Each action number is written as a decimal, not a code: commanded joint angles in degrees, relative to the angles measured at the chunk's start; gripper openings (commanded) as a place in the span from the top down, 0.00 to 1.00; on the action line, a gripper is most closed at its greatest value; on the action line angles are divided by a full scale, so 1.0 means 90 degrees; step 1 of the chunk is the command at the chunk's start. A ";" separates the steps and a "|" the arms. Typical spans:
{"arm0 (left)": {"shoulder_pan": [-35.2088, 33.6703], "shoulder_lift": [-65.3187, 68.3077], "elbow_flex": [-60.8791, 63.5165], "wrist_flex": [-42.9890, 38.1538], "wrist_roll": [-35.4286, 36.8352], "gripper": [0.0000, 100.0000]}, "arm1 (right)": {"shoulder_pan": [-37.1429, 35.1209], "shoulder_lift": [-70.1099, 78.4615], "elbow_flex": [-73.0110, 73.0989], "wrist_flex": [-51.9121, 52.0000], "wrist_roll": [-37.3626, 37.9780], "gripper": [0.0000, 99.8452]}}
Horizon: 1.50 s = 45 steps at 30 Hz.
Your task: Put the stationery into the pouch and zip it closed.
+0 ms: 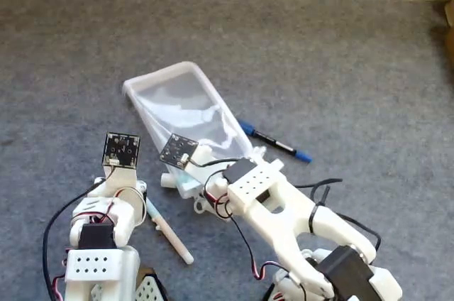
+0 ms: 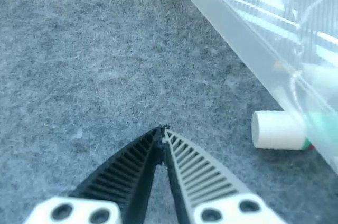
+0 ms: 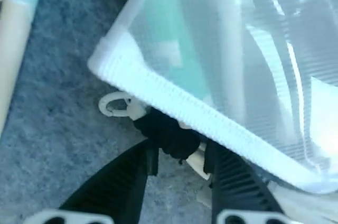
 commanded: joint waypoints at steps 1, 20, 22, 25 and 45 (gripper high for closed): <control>0.0024 -0.0093 0.0161 0.0039 0.0049 0.99 | -0.0024 0.0454 -0.0259 -0.0317 0.0088 0.85; 0.0024 -0.0093 0.0161 0.0039 0.0049 0.99 | -0.0015 0.0894 -0.0659 0.1079 0.0068 0.99; 0.0024 -0.0093 0.0161 0.0039 0.0049 0.99 | 0.0044 0.0796 -0.0816 0.1451 0.0059 0.99; 0.0024 -0.0093 0.0161 0.0039 0.0049 0.99 | 0.0112 0.0571 -0.0855 0.1812 0.0059 0.99; 0.0024 -0.0093 0.0161 0.0039 0.0049 0.99 | -0.0005 -0.1499 -0.0210 0.1529 -0.0322 0.90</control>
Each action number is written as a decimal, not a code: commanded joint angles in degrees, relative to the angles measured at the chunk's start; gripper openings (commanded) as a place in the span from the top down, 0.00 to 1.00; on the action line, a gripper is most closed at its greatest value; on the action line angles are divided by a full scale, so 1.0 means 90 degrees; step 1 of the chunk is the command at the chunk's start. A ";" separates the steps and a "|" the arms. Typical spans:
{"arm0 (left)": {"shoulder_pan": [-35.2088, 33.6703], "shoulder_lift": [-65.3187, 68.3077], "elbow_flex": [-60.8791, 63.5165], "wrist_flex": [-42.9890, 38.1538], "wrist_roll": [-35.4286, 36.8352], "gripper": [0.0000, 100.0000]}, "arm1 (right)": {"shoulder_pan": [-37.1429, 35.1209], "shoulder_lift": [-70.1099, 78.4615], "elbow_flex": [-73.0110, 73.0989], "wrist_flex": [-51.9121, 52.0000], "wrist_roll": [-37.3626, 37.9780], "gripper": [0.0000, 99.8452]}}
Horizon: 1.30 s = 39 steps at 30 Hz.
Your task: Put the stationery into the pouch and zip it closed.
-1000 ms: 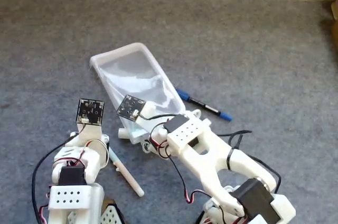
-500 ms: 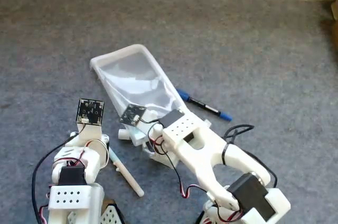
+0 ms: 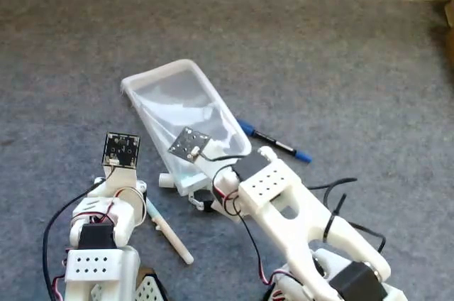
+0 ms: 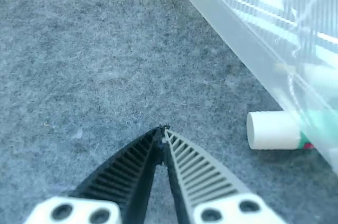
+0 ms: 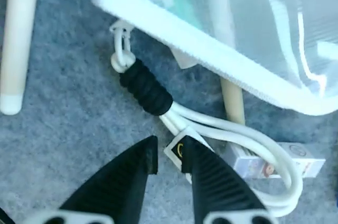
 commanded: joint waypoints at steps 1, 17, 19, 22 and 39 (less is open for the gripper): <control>0.0024 -0.0093 0.0161 0.0039 0.0049 0.99 | -0.0327 -0.0376 0.0142 -0.0405 -0.0039 0.90; 0.0024 -0.0093 0.0161 0.0039 0.0049 0.99 | -0.0728 -0.0357 0.0835 -0.1724 -0.0029 0.81; 0.0024 -0.0093 0.0161 0.0039 0.0049 0.99 | -0.0864 -0.0357 0.0923 -0.1773 -0.0029 0.81; 0.0024 -0.0093 0.0161 0.0039 0.0049 0.99 | -0.0991 -0.0357 0.0972 -0.1802 -0.0029 0.81; 0.0024 -0.0093 0.0161 0.0039 0.0049 0.99 | -0.0962 0.1089 0.1040 -0.2349 -0.0029 0.82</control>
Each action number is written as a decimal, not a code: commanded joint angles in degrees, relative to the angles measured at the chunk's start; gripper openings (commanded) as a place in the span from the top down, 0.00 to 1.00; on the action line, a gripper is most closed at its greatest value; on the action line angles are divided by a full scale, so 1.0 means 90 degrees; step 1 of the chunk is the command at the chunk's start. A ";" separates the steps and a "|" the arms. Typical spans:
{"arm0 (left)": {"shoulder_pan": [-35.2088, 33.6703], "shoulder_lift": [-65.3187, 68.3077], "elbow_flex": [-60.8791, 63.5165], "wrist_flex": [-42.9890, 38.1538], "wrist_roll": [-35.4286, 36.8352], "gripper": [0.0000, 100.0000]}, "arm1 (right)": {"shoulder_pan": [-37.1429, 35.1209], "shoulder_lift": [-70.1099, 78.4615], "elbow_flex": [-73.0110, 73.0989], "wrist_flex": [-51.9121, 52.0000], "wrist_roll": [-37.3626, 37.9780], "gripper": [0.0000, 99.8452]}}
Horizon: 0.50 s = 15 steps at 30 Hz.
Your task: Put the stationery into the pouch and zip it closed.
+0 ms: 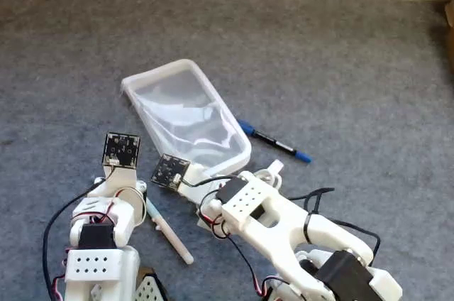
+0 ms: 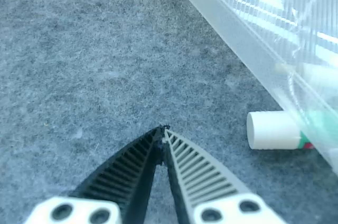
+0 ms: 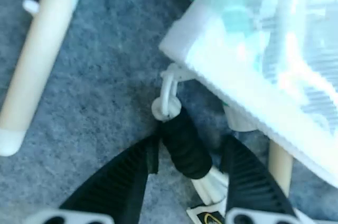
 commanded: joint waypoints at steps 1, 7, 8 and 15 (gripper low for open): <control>0.0024 -0.0093 0.0161 0.0039 0.0049 0.99 | -0.0044 0.0112 -0.0024 -0.0054 -0.0020 0.83; 0.0024 -0.0093 0.0161 0.0039 0.0049 0.99 | -0.0034 0.0112 -0.0054 0.0396 -0.0020 0.96; 0.0024 -0.0093 0.0161 0.0039 0.0049 0.99 | -0.0034 0.0112 -0.0161 0.0552 -0.0020 0.97; 0.0024 -0.0093 0.0161 0.0039 0.0049 0.99 | 0.0444 0.0112 -0.0728 0.0943 -0.0059 0.99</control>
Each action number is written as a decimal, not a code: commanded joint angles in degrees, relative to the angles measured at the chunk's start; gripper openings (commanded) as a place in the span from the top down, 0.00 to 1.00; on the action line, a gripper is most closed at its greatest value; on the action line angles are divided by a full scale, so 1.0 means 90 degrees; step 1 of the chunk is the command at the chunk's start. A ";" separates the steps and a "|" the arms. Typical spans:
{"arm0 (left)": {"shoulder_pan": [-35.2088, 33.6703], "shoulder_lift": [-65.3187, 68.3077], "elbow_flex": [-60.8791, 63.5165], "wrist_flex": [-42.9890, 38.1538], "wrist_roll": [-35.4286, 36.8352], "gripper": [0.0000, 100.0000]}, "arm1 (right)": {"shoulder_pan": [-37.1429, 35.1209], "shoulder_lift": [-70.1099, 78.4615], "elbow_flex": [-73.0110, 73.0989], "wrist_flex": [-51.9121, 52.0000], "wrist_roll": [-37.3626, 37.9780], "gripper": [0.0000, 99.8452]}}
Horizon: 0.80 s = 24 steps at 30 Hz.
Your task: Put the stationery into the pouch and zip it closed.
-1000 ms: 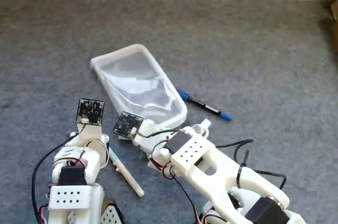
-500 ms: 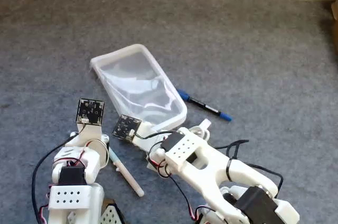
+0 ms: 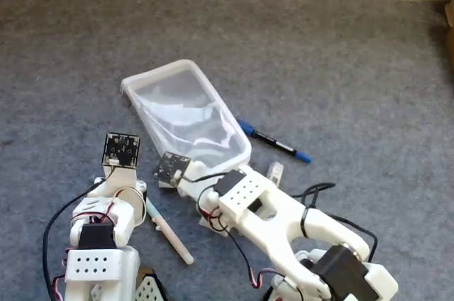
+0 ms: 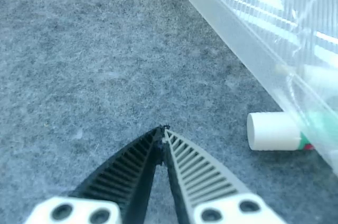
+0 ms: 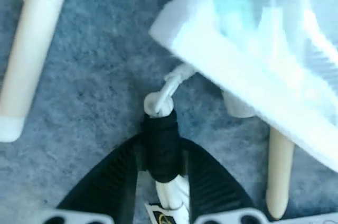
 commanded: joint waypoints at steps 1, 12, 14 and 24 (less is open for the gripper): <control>0.0024 -0.0093 0.0161 0.0039 0.0049 0.99 | 0.0347 -0.0024 -0.0288 0.0171 -0.0059 0.99; 0.0024 -0.0093 0.0161 0.0039 0.0049 0.99 | 0.0562 -0.0484 -0.0259 0.0171 -0.0420 0.99; 0.0024 -0.0093 0.0161 0.0039 0.0049 0.99 | 0.0650 -0.0982 -0.0239 0.0171 -0.0420 0.99; 0.0024 -0.0093 0.0161 0.0039 0.0049 0.99 | 0.0679 -0.3228 0.0532 0.0210 -0.0772 0.99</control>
